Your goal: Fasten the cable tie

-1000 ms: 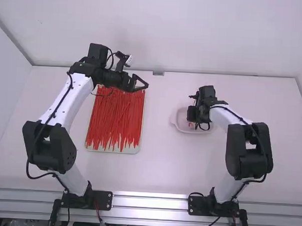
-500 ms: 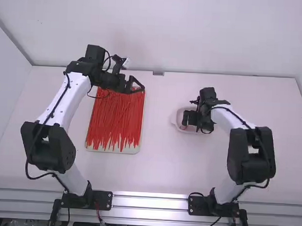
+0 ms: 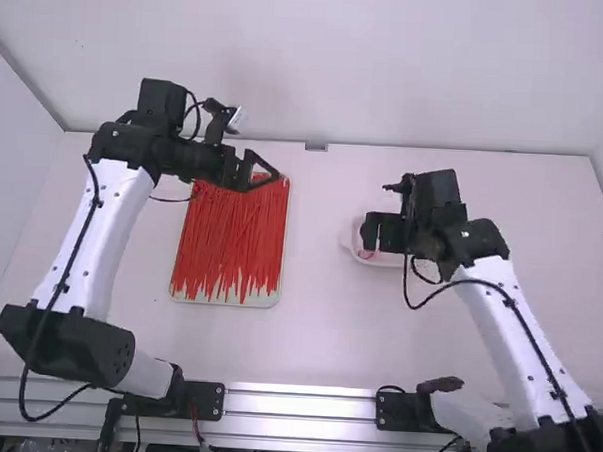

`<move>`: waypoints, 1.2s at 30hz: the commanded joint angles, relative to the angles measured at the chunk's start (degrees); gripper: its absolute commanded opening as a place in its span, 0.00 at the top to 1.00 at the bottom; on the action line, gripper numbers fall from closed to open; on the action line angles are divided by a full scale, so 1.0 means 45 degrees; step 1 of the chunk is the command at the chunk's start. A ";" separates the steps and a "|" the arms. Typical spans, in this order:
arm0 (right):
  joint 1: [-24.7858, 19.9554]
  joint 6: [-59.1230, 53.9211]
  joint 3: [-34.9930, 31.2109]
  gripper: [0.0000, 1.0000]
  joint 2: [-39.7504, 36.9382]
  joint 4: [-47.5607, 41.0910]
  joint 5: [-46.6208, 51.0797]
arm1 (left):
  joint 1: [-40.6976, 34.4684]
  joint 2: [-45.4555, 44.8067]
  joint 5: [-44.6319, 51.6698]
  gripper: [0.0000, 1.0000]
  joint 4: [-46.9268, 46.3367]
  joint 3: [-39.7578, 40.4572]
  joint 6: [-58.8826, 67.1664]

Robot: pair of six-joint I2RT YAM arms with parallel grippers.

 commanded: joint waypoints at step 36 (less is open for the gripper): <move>-0.3611 -0.3164 -0.8337 0.68 -0.8745 0.8429 0.1620 | 0.0653 -0.7916 -0.7712 0.62 0.7668 -0.7625 -0.1236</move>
